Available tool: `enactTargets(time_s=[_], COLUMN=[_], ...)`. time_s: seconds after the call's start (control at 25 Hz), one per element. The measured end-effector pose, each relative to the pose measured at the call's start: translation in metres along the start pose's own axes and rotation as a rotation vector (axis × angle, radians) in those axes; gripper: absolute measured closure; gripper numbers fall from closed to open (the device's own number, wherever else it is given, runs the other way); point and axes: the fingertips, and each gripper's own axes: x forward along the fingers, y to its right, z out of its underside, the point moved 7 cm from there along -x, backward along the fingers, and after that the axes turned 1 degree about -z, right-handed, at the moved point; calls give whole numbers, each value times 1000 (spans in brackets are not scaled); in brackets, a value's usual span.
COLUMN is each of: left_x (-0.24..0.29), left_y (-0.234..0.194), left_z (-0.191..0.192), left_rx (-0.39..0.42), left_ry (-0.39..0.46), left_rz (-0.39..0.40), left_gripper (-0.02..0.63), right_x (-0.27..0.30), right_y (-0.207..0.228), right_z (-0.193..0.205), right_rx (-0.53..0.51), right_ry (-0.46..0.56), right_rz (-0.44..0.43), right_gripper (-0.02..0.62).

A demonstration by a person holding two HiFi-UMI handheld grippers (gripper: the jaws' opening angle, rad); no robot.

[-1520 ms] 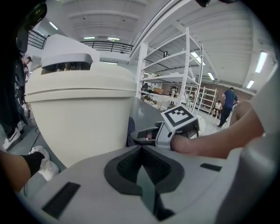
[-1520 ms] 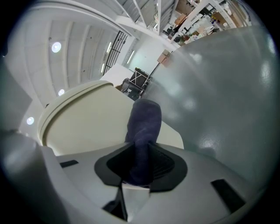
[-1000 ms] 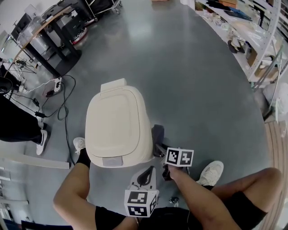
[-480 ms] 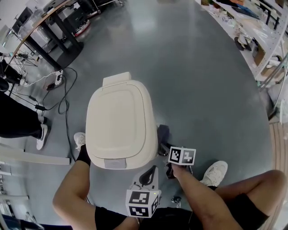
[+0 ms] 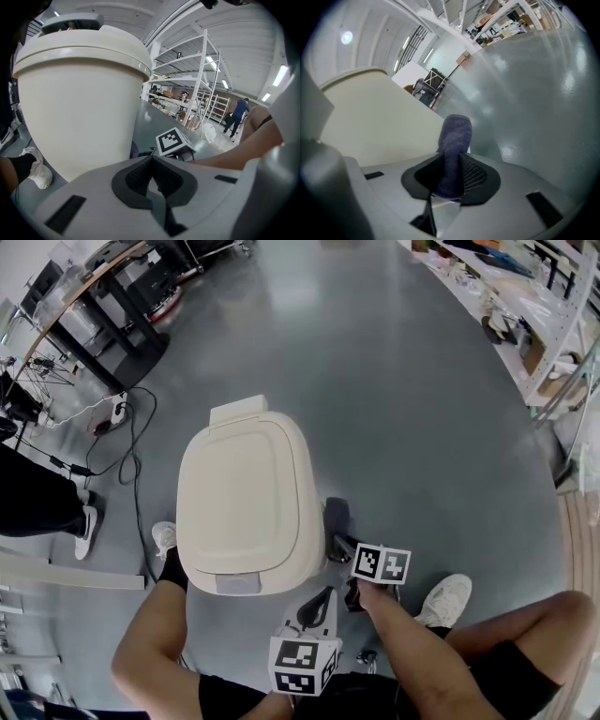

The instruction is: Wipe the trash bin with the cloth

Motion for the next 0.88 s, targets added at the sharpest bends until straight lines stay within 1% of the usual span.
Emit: enactTargets(time_s=[0.12,0.32,0.44,0.56,0.64,0.8,0.88], left_x=[0,-1,-2,-2,-3,-6,-7], left_y=[3,5,3,-6,-10,-10,-12], left_z=[0,-2,-2,0,-2,-7,-7], left_rx=[-3,-7,-10,-20,-24,-23,-26], left_ry=[1,4,6,2,9,26,30], left_rz=[7,9,0,-21,-30,-44,-49], left_gripper=[609,609,609,609,609,609,609], right_x=[-15,-42,-61,-75,-81,-89,-88], right_y=[-22,-59,-71,-81,-91,-115,-122], right_z=[-19,-55,-79,-98,-106,-109,-105], right_rx=[14,-48,-66,-22,-18,-103,-126], right_ry=[89,206,249,267,269,244,225], right_rz=[-69,-182,-280,-389,-449,-514,-533], right_gripper=[495,495,495,495,495,495,495])
